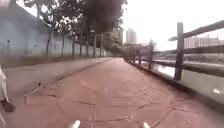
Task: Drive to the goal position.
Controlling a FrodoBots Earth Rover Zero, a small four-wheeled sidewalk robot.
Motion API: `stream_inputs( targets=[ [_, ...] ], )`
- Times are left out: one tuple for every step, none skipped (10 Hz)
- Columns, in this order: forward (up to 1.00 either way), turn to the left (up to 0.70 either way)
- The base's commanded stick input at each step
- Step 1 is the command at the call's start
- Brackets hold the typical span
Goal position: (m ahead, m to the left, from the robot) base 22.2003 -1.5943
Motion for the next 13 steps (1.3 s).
stream_inputs(
  targets=[
    [0.70,0.00],
    [0.70,0.00],
    [0.70,0.00],
    [0.70,0.00],
    [0.70,0.00],
    [0.70,0.00],
    [0.70,0.00],
    [0.70,0.00],
    [0.70,0.00],
    [0.70,0.00],
    [0.70,0.00],
    [0.70,0.00],
    [0.70,0.00]
  ],
)
